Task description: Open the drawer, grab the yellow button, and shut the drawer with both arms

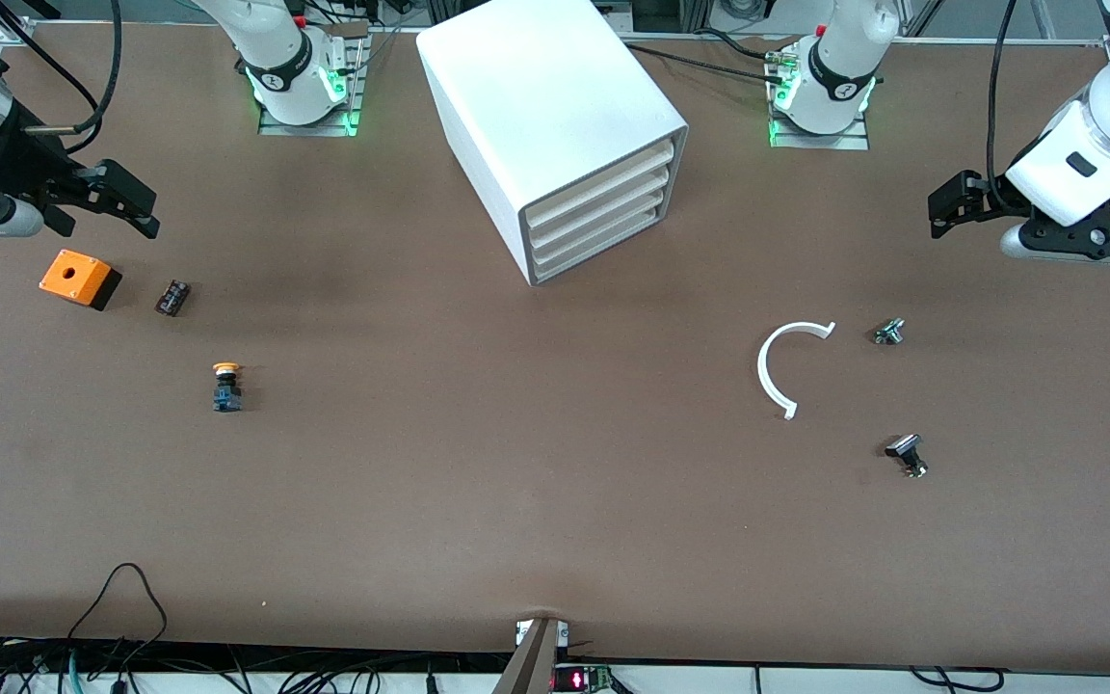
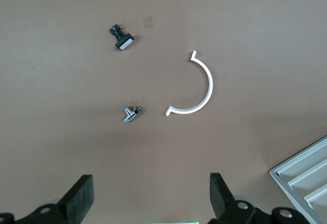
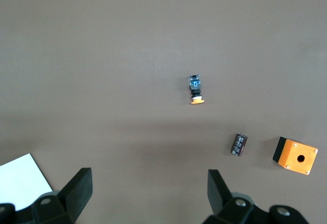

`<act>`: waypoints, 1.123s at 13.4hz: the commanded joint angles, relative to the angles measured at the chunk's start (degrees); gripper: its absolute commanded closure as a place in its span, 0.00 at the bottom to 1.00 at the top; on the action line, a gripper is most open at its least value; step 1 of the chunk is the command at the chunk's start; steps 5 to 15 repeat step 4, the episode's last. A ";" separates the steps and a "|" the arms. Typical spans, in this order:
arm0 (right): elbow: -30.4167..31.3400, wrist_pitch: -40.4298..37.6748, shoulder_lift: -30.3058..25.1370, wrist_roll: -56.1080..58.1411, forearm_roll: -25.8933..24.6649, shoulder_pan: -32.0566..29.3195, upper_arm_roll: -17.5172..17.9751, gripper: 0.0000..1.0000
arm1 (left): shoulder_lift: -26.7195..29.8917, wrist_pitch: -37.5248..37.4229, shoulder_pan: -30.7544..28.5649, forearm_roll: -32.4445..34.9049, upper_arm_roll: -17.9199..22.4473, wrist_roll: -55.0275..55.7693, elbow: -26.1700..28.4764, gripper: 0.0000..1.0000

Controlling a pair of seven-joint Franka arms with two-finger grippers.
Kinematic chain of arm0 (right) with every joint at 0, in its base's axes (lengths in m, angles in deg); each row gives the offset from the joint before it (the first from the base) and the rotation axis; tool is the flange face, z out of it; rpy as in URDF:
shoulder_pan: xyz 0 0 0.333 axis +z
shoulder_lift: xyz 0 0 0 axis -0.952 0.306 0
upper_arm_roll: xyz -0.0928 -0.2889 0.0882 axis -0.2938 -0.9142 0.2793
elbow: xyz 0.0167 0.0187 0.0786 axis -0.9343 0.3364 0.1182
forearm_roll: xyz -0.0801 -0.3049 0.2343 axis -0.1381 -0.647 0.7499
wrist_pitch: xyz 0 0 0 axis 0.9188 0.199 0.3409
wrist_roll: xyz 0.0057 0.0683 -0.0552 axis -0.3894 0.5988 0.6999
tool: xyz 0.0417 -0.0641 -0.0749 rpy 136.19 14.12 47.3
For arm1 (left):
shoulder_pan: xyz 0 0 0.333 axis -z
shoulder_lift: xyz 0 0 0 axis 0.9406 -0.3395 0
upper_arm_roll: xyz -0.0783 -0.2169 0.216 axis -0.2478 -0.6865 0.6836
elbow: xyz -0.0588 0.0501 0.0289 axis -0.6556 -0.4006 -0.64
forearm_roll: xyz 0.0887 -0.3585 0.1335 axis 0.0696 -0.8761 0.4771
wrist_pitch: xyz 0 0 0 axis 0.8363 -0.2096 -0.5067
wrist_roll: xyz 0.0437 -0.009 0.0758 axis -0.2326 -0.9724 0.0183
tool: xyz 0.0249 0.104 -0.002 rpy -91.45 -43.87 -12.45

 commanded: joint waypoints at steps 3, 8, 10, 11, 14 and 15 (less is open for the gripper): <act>-4.64 -2.66 2.19 0.83 -0.53 0.63 -0.77 0.00 | -0.04 -2.82 -0.04 -1.04 0.27 -0.04 -1.03 0.00; -4.73 -2.58 2.62 0.75 -0.53 0.54 -0.85 0.00 | -0.21 -2.82 0.05 -1.04 0.27 0.05 -1.12 0.00; -4.73 -2.58 2.62 0.75 -0.53 0.54 -0.85 0.00 | -0.21 -2.82 0.05 -1.04 0.27 0.05 -1.12 0.00; -4.73 -2.58 2.62 0.75 -0.53 0.54 -0.85 0.00 | -0.21 -2.82 0.05 -1.04 0.27 0.05 -1.12 0.00; -4.73 -2.58 2.62 0.75 -0.53 0.54 -0.85 0.00 | -0.21 -2.82 0.05 -1.04 0.27 0.05 -1.12 0.00; -4.73 -2.58 2.62 0.75 -0.53 0.54 -0.85 0.00 | -0.21 -2.82 0.05 -1.04 0.27 0.05 -1.12 0.00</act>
